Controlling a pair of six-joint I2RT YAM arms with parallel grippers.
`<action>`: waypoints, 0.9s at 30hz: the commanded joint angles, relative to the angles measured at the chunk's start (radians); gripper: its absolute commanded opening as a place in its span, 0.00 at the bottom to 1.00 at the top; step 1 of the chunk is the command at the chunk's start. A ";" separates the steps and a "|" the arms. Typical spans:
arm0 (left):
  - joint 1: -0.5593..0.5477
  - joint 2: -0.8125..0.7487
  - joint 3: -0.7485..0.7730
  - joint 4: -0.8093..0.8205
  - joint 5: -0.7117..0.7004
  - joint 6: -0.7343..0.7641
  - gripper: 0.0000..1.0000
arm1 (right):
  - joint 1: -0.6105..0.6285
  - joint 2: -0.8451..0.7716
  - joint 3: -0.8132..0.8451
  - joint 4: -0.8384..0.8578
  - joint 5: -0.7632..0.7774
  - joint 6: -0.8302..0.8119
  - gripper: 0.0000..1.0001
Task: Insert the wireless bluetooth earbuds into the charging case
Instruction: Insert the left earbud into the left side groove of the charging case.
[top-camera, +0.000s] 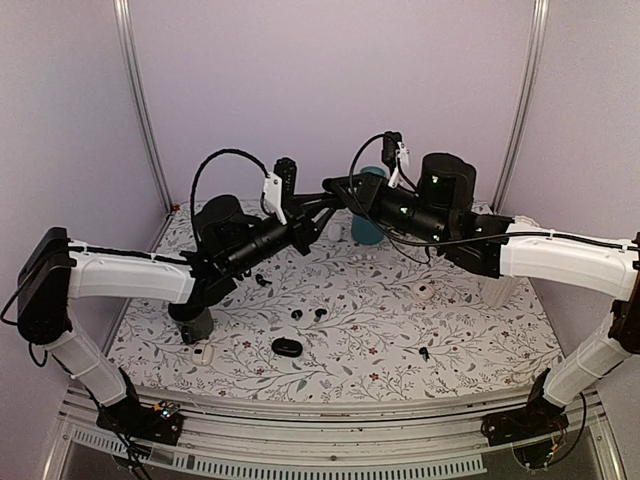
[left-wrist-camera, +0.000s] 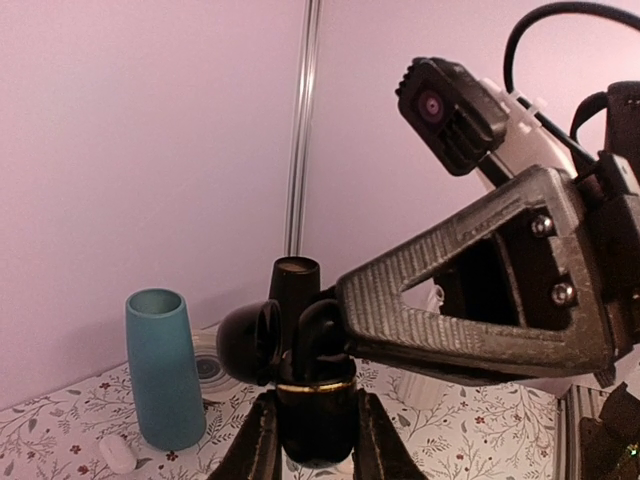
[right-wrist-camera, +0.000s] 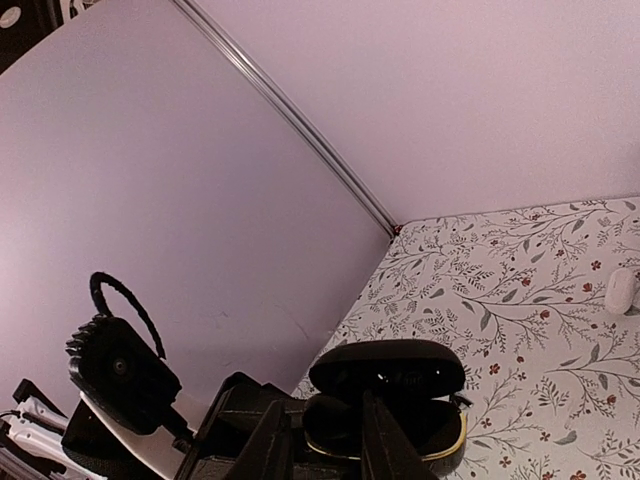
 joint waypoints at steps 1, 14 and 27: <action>0.015 -0.043 0.018 0.061 0.009 -0.005 0.00 | 0.012 0.004 0.000 -0.061 -0.030 -0.014 0.25; 0.018 -0.053 -0.001 0.071 0.031 0.001 0.00 | 0.011 -0.014 0.036 -0.125 0.015 -0.030 0.34; 0.046 -0.082 -0.044 0.059 0.065 -0.037 0.00 | -0.022 -0.099 0.020 -0.254 0.090 -0.054 0.42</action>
